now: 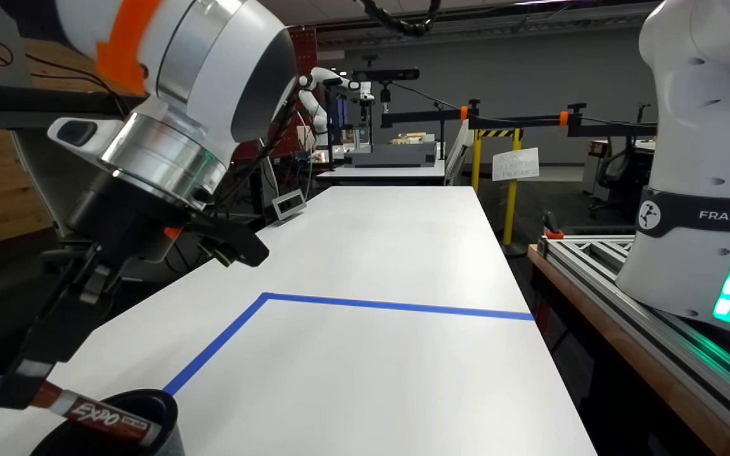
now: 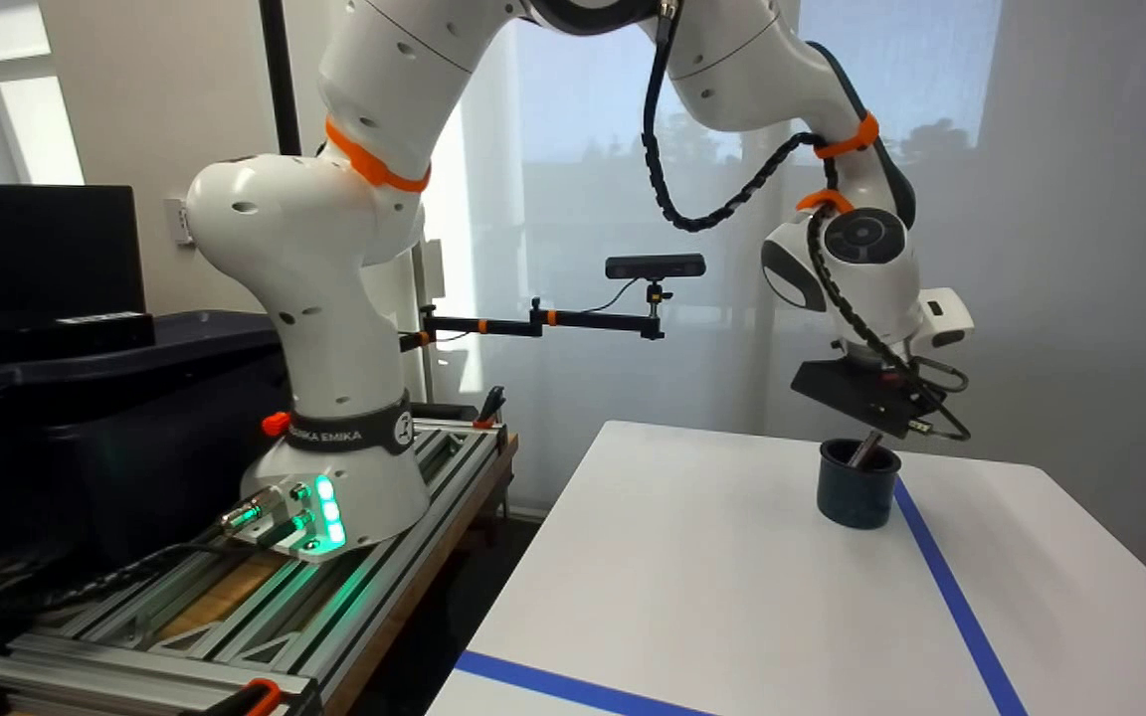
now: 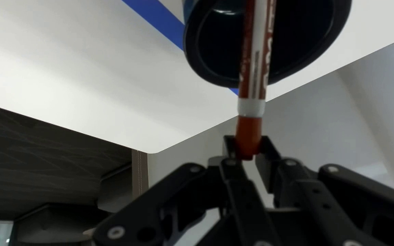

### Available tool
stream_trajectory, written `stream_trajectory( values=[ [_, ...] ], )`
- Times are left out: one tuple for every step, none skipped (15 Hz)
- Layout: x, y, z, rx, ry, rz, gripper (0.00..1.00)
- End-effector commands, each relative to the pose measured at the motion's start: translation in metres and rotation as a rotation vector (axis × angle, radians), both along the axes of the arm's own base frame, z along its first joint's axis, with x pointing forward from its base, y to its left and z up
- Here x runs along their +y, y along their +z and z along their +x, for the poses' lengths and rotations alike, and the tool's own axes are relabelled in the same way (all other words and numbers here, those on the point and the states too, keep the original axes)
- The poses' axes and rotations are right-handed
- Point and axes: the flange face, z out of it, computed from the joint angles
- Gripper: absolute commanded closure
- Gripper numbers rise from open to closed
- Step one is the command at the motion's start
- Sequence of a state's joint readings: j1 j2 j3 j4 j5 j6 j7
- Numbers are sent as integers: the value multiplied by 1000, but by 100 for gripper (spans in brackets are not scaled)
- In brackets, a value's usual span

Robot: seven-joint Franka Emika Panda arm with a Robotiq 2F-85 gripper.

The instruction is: Remove the marker from the mug.

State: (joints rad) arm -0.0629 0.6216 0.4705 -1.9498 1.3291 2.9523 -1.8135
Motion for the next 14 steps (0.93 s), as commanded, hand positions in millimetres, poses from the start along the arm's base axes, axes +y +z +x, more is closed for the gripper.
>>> stream_trajectory(
  values=[
    [-14,28,-18,13,-3,57,95],
    [-17,33,-21,16,0,74,95],
    [-20,40,-25,22,6,93,95],
    [-23,44,-28,23,9,107,95],
    [-27,49,-32,30,12,120,95],
    [-31,53,-37,36,12,127,95],
    [-37,56,-41,45,6,131,95],
    [-42,58,-46,57,3,135,95],
    [-48,59,-51,73,-3,134,95],
    [-52,59,-55,79,-15,131,95],
    [-57,59,-61,92,-27,122,95],
    [-62,59,-66,102,-38,114,95],
    [-66,58,-71,108,-53,100,95],
    [-71,56,-76,120,-70,87,95]
  ],
)
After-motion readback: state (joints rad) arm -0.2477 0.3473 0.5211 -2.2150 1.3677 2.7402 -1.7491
